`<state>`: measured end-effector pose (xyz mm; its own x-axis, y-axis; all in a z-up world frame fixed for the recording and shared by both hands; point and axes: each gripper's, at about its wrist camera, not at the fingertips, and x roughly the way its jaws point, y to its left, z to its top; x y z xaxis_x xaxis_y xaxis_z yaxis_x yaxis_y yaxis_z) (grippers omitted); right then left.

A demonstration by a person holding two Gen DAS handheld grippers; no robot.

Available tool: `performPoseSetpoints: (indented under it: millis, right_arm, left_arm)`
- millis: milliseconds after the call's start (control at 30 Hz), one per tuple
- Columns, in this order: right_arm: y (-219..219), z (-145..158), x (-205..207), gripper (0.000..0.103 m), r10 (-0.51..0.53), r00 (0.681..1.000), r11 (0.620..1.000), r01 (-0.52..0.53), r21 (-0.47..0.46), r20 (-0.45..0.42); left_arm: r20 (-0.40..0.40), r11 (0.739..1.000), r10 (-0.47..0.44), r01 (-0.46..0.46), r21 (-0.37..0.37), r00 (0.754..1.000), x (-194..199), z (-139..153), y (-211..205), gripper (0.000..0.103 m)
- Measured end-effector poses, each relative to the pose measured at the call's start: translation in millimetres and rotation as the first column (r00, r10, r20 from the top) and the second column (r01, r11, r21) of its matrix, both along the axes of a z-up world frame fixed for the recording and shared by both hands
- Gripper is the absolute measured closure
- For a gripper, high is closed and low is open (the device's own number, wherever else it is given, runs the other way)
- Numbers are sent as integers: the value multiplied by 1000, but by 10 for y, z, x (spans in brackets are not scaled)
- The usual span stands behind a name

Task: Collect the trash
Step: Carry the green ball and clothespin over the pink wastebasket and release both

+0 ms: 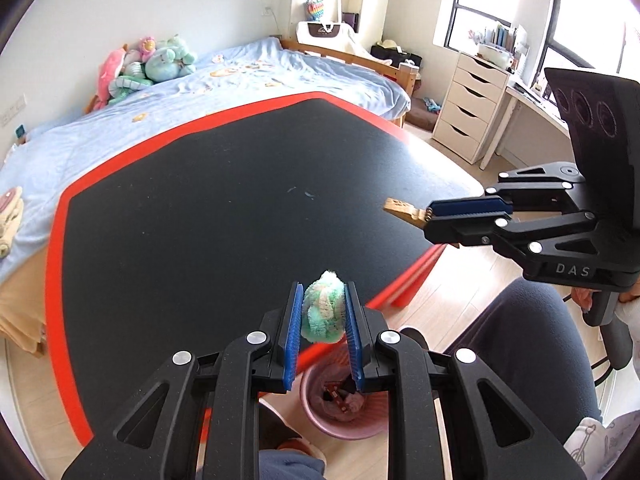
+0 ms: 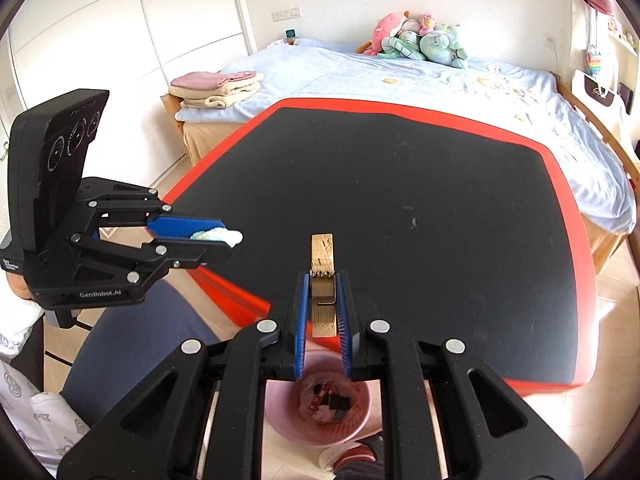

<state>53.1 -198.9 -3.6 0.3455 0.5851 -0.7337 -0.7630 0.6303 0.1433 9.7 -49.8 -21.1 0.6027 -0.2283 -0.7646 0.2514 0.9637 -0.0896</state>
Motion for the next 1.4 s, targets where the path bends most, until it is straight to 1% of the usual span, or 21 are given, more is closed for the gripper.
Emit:
performPoseSetpoints:
  millis: [233,500,700,1133,1233,1267,1300,1333,1367,1400]
  right_arm:
    - [-224,-85,-433,90,-15,1000,1000,15,-8,-22]
    - [-394,-247,-691,90,-30,997,999,29,-18,-70]
    - [-391,-280,-734,90,-26,996,999,24,-21,-82]
    - [-429,-281,-715,90,-17,995,1000,17,-5,-95]
    - [-432,-290,-698,89,-17,995,1000,16,-3,-98]
    - [-433,-297,-687,88,-19,995,1000,19,-3,-102]
    - [-430,-301,-679,76,-21,995,1000,20,-7,-102]
    - [-426,-309,-676,63,-25,995,1000,23,-15,-97]
    - [-432,-315,-671,37,-32,995,999,31,-14,-96]
    - [-444,-316,-666,23,-38,995,999,37,-5,-97]
  left_arm:
    - [0,1000,-2,2,-7,1000,-244,-6,-75,83]
    - [-23,1000,-5,4,-25,1000,-453,-121,-148,83]
    - [-44,999,-10,8,-37,999,-523,-205,-178,83]
    - [-50,999,-27,24,-47,998,-539,-240,-233,82]
    - [-53,998,-25,22,-52,998,-526,-261,-232,76]
    - [-56,999,-20,18,-47,998,-515,-270,-226,69]
    - [-58,999,-11,9,-46,998,-506,-279,-228,53]
    - [-55,999,-4,1,-49,998,-503,-278,-216,46]
    - [-47,999,6,-8,-51,999,-505,-272,-205,35]
    - [-38,998,19,-20,-51,999,-512,-263,-185,22]
